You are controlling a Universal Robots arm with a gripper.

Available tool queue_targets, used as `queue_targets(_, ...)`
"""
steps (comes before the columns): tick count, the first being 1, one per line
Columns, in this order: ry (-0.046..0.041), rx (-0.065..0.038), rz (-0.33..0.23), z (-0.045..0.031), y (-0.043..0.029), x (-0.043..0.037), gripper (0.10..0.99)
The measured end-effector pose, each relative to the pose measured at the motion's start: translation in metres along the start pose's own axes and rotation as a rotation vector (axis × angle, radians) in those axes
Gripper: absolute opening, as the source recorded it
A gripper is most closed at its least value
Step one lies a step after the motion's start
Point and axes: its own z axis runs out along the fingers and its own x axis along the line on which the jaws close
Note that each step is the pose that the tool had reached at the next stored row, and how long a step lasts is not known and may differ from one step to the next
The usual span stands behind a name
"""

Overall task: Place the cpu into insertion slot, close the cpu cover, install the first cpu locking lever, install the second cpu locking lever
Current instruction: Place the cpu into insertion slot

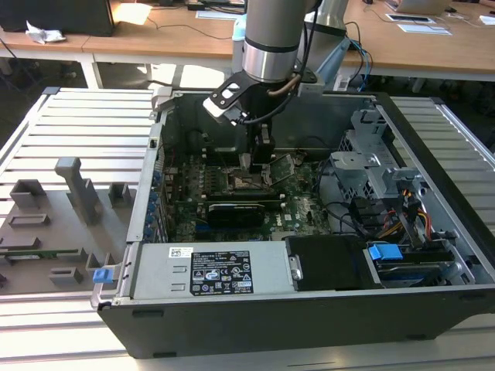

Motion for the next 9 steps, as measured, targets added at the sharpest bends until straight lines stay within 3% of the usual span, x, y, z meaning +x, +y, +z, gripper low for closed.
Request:
queue_targets(2, -0.0013, 0.000, 0.000, 0.0009, 0.0003, 0.0079, 0.541)
queue_targets(5, -0.0016, 0.000, 0.000, 0.0058, 0.0004, 0.0085, 0.541)
queue_targets(9, -0.0016, 0.000, 0.000, 0.0178, -0.0004, 0.0066, 0.541)
